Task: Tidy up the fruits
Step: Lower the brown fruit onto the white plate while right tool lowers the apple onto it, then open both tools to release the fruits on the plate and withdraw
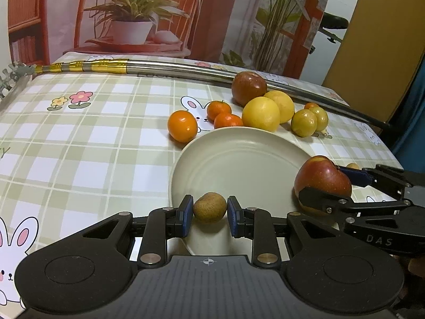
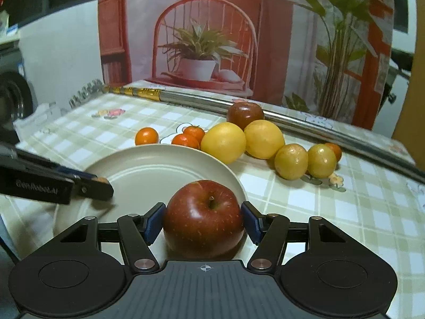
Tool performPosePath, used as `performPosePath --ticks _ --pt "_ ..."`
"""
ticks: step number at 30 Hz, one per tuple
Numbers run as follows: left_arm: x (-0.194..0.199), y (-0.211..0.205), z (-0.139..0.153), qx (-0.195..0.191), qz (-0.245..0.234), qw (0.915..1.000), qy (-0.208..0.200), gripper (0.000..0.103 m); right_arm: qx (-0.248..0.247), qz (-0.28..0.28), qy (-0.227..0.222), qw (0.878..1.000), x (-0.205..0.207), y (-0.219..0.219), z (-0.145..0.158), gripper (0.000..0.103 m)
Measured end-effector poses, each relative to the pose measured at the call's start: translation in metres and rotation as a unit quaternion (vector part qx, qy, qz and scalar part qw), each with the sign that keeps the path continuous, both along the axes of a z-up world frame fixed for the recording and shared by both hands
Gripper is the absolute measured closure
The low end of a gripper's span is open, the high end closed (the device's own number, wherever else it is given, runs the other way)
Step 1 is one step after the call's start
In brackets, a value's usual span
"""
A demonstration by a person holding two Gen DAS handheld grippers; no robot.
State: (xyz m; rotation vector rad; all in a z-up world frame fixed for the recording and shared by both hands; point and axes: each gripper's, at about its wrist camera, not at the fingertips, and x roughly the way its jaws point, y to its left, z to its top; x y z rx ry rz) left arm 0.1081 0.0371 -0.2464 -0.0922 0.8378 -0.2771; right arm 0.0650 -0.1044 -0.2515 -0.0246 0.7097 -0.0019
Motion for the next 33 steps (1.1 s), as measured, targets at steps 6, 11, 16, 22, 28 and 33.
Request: performPosePath --ticks 6,11,16,22,28,33 --pt "-0.002 0.0 0.001 -0.003 0.006 1.0 -0.002 0.074 0.03 -0.016 0.0 0.999 -0.005 -0.006 0.001 0.043" --pt "-0.003 0.001 0.001 -0.005 0.009 0.9999 -0.003 0.074 0.045 -0.017 -0.009 0.999 -0.01 -0.006 0.003 0.036" --pt "-0.004 0.003 0.002 -0.01 0.012 0.9999 -0.004 0.073 0.053 -0.02 -0.019 0.998 -0.012 -0.008 0.006 0.029" --pt "-0.005 0.005 0.004 -0.02 0.016 0.9996 -0.01 0.067 0.061 -0.026 -0.032 0.997 -0.014 -0.009 0.009 0.02" --pt "-0.006 0.004 0.007 -0.023 0.014 0.9995 -0.016 0.066 0.066 -0.035 -0.038 0.996 -0.015 -0.011 0.011 0.02" --pt "-0.003 0.009 0.016 -0.026 0.02 0.9992 -0.024 0.066 0.069 -0.041 -0.044 0.996 -0.016 -0.014 0.014 0.02"
